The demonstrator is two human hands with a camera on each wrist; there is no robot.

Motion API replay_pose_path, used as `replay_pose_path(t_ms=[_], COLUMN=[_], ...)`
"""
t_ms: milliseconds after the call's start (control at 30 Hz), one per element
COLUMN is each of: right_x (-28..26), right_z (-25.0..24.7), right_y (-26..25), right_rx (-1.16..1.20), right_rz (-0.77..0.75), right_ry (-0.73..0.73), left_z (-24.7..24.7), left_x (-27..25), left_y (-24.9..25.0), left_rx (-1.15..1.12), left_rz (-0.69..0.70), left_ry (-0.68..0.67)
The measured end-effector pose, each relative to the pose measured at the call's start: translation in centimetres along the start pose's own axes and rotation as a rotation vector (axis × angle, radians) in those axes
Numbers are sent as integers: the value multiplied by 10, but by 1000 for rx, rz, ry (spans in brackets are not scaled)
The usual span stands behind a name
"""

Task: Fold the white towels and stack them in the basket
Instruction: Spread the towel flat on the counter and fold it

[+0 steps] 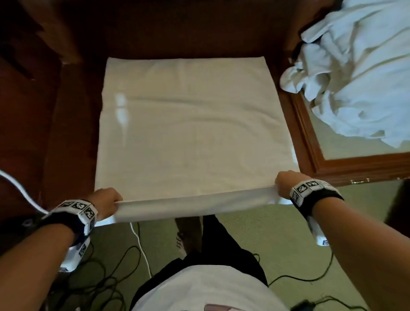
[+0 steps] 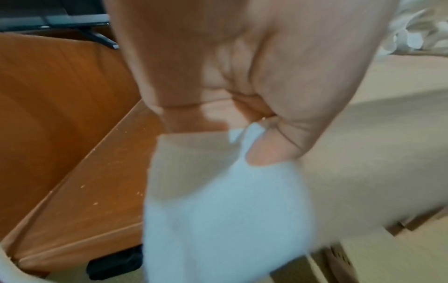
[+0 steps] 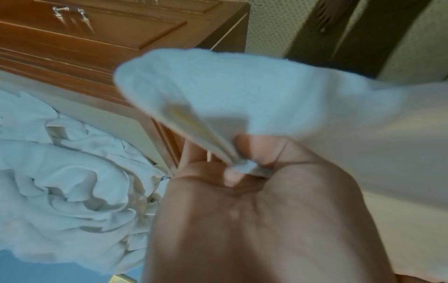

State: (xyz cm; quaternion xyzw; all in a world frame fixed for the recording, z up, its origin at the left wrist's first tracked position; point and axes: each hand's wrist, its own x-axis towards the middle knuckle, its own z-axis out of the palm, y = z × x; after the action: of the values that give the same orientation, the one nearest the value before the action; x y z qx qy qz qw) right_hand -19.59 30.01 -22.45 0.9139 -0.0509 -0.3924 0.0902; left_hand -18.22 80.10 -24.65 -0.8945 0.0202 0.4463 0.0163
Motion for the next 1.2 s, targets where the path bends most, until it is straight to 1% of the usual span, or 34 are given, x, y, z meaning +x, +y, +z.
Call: replay_pose_path(t_ms=[67, 133, 267, 333, 433, 567, 700, 767, 800, 867, 933, 967, 1000, 1033, 1100, 1133, 1200], right_x=[2, 6, 16, 25, 49, 90, 136, 155, 164, 172, 172, 168, 162, 156, 141, 133, 121], right_z=[-10, -26, -65, -88, -120, -155, -176, -178, -174, -157, -132, -117, -101, -84, -48, -31, -3], right_y=[1, 1, 4, 6, 5, 1, -3, -4, -4, -5, -12, -19, -27, -35, -46, -48, -45], right_rx=[-3, -6, 19, 29, 58, 83, 103, 107, 104, 126, 216, 267, 310, 331, 295, 260, 220], right_rz=[23, 34, 54, 46, 22, 9, 6, -6, -11, -6, -31, -65, -98, -123, -146, -155, -158], right_ry=[21, 70, 240, 315, 375, 398, 390, 388, 420, 552, 676, 710, 704, 648, 479, 420, 381], left_z=[-8, -24, -65, -87, -120, -156, -178, -181, -180, -168, -146, -129, -110, -88, -47, -30, -4], left_x=[3, 5, 10, 14, 28, 61, 100, 113, 119, 125, 126, 126, 123, 121, 113, 109, 103], left_y=[-5, -10, -13, -14, -16, -20, -21, -16, -12, -5, 5, 11, 17, 23, 29, 30, 27], left_rx=[-57, -108, -186, -218, -241, -232, -262, -244, -197, -107, -114, -132, -151, -169, -168, -148, -105], left_rz=[21, 38, 21, 3, -26, -76, -135, -136, -126, -96, -64, -39, -25, -13, -18, -19, -14], left_ry=[49, 141, 324, 382, 427, 458, 457, 503, 544, 627, 681, 705, 700, 669, 564, 532, 521])
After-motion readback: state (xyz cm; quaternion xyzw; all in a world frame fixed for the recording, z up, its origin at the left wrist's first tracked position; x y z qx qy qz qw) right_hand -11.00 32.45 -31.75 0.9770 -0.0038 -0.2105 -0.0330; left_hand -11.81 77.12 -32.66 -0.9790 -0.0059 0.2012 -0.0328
